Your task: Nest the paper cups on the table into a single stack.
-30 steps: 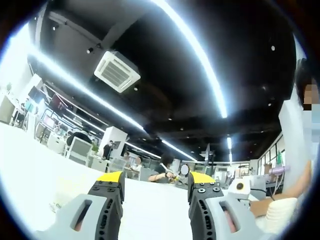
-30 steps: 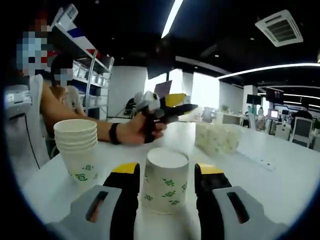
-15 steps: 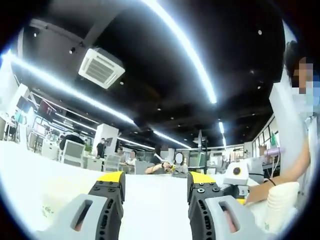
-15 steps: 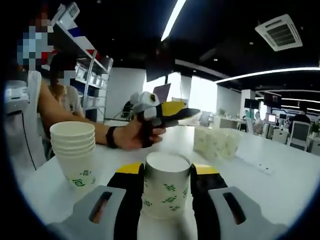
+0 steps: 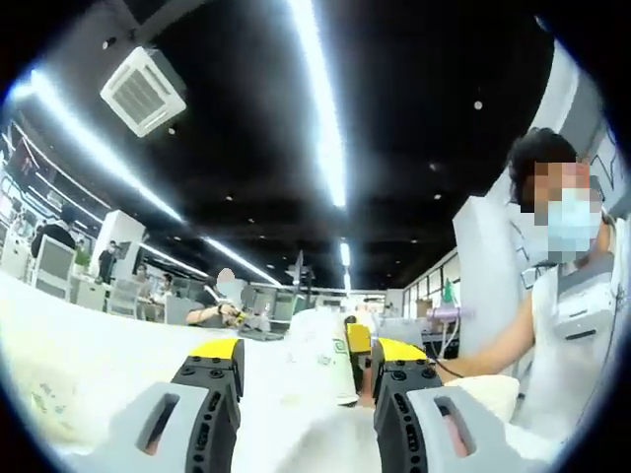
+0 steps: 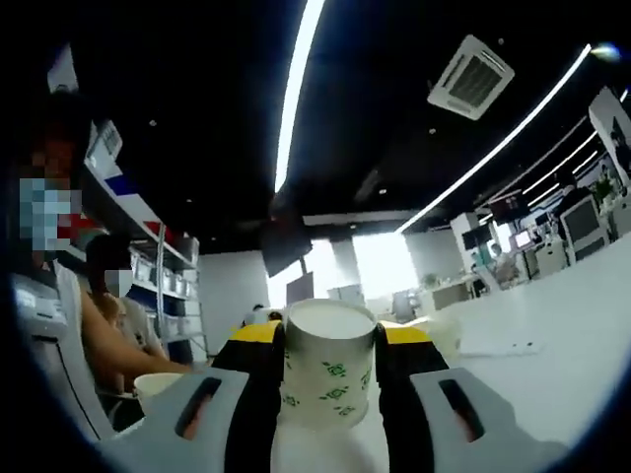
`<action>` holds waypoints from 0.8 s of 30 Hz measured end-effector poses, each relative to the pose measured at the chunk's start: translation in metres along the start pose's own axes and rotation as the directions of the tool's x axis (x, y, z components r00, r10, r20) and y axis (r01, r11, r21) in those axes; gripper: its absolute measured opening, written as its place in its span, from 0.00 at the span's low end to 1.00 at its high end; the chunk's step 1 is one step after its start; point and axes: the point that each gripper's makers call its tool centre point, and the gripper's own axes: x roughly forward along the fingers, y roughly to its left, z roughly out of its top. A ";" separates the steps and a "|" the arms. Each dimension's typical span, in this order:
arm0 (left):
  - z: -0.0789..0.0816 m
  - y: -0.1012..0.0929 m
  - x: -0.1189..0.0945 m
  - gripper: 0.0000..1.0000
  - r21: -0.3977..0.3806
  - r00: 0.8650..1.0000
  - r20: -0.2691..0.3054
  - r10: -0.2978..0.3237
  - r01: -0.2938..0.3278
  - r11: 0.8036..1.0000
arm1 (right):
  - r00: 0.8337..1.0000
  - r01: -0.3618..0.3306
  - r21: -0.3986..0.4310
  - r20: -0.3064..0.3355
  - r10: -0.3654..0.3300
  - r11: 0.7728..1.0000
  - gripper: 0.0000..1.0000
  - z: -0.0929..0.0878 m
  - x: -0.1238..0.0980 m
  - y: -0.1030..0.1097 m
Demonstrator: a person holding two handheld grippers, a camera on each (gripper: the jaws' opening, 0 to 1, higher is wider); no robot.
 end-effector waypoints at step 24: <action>-0.029 -0.026 0.014 0.55 -0.030 0.990 -0.118 -0.072 0.069 0.997 | 0.988 -0.149 -0.121 -0.061 0.142 0.981 0.39 -0.012 0.016 0.047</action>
